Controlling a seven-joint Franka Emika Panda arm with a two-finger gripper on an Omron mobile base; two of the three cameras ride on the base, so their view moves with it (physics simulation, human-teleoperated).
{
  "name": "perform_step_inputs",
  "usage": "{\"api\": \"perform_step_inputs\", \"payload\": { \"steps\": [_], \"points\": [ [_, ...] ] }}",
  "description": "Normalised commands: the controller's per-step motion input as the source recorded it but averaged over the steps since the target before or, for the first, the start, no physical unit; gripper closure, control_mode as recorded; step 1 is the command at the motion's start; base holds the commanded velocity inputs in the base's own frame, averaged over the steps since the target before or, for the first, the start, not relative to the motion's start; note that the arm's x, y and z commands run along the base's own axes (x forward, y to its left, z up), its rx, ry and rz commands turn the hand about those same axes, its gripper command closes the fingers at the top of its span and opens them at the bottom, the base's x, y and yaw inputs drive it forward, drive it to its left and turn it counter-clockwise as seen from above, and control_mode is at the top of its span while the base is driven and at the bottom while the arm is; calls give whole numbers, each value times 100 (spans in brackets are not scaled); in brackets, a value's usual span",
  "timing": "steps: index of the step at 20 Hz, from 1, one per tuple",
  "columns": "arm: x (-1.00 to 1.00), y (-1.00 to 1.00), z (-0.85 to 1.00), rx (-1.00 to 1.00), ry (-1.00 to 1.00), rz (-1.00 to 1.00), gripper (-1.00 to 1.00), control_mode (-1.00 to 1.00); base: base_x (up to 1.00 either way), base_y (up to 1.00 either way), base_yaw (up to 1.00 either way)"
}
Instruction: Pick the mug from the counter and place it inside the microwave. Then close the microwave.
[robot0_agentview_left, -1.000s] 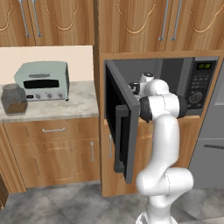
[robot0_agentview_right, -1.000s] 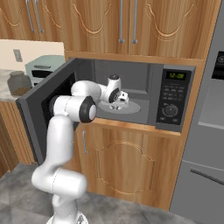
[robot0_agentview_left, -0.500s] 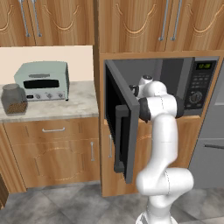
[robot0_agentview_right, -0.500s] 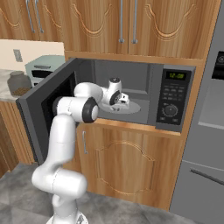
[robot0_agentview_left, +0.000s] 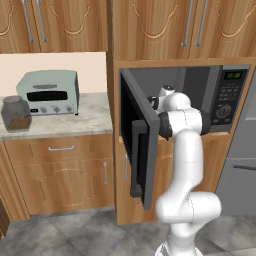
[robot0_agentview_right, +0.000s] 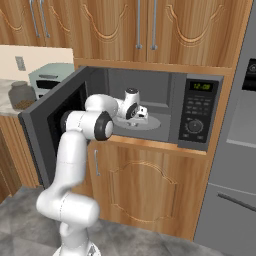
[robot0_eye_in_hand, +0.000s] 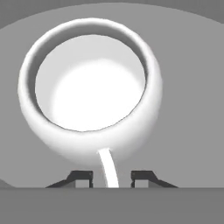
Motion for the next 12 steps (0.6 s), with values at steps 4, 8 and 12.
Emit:
{"api": "perform_step_inputs", "payload": {
  "steps": [4, 8, 12],
  "points": [
    [-31, 0, 0, 0, -2, 0, -100, -100, 0, 0, 0],
    [-60, -6, 16, 0, -5, 0, -100, -100, 0, 0, 0],
    [-87, -22, 19, 0, -8, 0, -100, -100, 0, 0, 0]
  ]
}}
